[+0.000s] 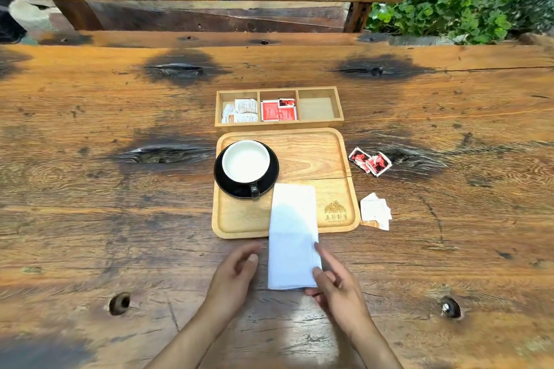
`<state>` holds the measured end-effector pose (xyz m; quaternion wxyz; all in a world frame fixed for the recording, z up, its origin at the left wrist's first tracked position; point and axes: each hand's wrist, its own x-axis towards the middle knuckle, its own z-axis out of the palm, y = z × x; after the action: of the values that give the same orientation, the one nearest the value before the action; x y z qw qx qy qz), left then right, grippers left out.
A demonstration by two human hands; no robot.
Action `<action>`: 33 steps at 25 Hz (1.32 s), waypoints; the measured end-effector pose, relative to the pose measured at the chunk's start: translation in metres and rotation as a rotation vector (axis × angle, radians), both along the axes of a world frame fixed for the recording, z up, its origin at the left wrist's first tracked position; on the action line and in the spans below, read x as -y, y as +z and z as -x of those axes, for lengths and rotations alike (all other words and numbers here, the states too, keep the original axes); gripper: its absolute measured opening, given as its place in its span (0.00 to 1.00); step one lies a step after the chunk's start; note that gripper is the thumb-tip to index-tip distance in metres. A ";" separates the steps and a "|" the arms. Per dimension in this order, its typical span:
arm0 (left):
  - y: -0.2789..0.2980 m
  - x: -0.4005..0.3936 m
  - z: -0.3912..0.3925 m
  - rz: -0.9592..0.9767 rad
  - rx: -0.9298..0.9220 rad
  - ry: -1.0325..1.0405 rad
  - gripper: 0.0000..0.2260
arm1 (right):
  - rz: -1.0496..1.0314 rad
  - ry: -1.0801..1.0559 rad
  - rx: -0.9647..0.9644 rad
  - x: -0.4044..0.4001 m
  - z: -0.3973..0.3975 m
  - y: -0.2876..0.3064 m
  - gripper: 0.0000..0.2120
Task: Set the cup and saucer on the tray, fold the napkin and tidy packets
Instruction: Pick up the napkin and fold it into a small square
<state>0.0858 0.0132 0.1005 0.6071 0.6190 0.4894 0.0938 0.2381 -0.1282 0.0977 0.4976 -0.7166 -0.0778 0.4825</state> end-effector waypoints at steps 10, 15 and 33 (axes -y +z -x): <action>0.005 0.006 0.008 0.310 0.217 -0.176 0.24 | -0.148 0.212 0.002 0.003 -0.019 0.027 0.25; 0.012 -0.004 -0.006 -0.019 0.154 -0.197 0.16 | -0.085 0.191 0.303 -0.003 -0.023 0.031 0.14; -0.025 0.006 -0.021 -0.102 -0.137 -0.395 0.08 | 0.107 0.123 0.208 0.004 -0.015 -0.006 0.05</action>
<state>0.1064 0.0071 0.0751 0.5468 0.7377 0.3935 -0.0446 0.2533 -0.1317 0.0920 0.4174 -0.7823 -0.1468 0.4385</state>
